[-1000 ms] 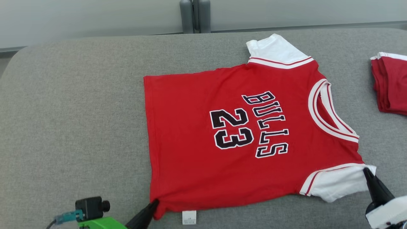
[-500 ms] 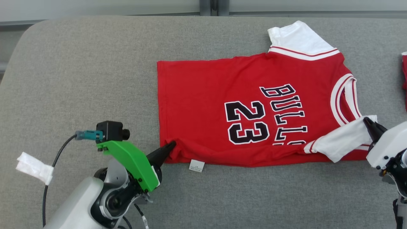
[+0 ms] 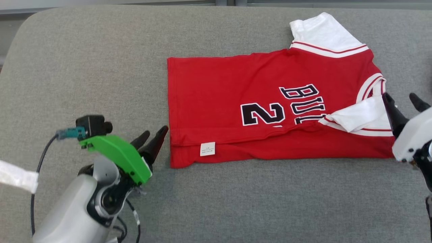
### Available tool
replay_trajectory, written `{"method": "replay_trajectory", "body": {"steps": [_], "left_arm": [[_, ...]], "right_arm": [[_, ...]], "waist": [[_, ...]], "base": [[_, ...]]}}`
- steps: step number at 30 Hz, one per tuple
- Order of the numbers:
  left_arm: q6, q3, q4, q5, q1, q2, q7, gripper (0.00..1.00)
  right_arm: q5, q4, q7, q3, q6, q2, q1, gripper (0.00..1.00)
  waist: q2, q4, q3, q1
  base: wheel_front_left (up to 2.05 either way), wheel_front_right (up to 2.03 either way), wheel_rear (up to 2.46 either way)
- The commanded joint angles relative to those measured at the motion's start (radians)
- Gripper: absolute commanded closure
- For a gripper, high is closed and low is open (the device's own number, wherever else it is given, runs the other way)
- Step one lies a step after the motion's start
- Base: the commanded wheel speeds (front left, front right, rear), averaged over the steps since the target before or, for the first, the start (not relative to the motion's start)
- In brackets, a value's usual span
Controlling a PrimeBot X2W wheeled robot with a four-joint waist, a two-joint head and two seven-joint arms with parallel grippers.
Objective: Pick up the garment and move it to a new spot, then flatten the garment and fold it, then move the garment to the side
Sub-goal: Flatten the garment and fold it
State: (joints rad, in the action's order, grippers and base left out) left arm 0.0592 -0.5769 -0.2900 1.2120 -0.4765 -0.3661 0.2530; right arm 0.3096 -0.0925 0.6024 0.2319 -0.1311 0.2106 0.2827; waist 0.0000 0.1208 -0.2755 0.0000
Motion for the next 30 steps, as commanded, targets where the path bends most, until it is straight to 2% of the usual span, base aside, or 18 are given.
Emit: {"method": "replay_trajectory", "body": {"steps": [1, 5, 8, 13, 18, 27, 28, 29, 30], "left_arm": [[-0.007, 0.000, 0.024, -0.016, 0.060, -0.020, -0.021, 0.00], [-0.005, -0.035, 0.133, -0.014, 0.188, -0.066, -0.016, 0.00], [0.007, -0.041, 0.158, -0.015, 0.228, -0.085, -0.015, 0.00], [0.011, -0.029, 0.150, -0.001, 0.192, -0.054, -0.019, 0.00], [0.001, -0.031, 0.116, 0.002, 0.164, -0.023, -0.022, 0.00], [-0.045, -0.044, 0.078, 0.062, 0.152, 0.019, 0.024, 0.00], [-0.050, -0.049, 0.074, 0.063, 0.148, 0.024, 0.030, 0.02], [-0.060, -0.053, 0.070, 0.071, 0.146, 0.032, 0.037, 0.46], [-0.070, -0.057, 0.067, 0.075, 0.144, 0.037, 0.046, 0.62]], "right_arm": [[0.006, -0.020, -0.008, -0.016, 0.001, 0.023, -0.060, 0.00], [-0.006, -0.072, 0.006, -0.022, 0.001, 0.098, -0.195, 0.00], [-0.030, -0.075, 0.012, -0.019, 0.001, 0.142, -0.247, 0.00], [-0.052, -0.028, 0.021, 0.013, 0.001, 0.123, -0.217, 0.00], [-0.056, 0.009, 0.059, 0.003, 0.001, 0.106, -0.194, 0.00], [-0.044, 0.048, 0.110, 0.007, 0.001, 0.077, -0.193, 0.00], [-0.041, 0.054, 0.117, 0.005, 0.001, 0.072, -0.191, 0.00], [-0.034, 0.065, 0.124, 0.005, 0.001, 0.065, -0.187, 0.00], [-0.034, 0.072, 0.130, 0.001, 0.001, 0.064, -0.186, 0.00]], "waist": [[0.0000, -0.012, 0.012, 0.0000], [0.0000, -0.016, -0.011, 0.0000], [0.0000, -0.010, -0.045, 0.0000], [0.0000, 0.005, -0.084, 0.0000], [0.0000, 0.013, -0.094, 0.0000], [0.0000, 0.003, -0.108, 0.0000], [0.0000, 0.001, -0.112, 0.0000], [0.0000, 0.000, -0.115, 0.0000], [0.0000, -0.001, -0.116, 0.0000]], "base": [[0.00, 0.00, 0.00], [0.00, 0.00, 0.00], [0.00, 0.00, 0.00], [0.00, 0.00, 0.00], [0.00, 0.00, 0.00], [0.00, 0.00, 0.00], [0.00, 0.00, 0.00], [0.00, 0.00, 0.00], [0.00, 0.00, 0.00]]}}
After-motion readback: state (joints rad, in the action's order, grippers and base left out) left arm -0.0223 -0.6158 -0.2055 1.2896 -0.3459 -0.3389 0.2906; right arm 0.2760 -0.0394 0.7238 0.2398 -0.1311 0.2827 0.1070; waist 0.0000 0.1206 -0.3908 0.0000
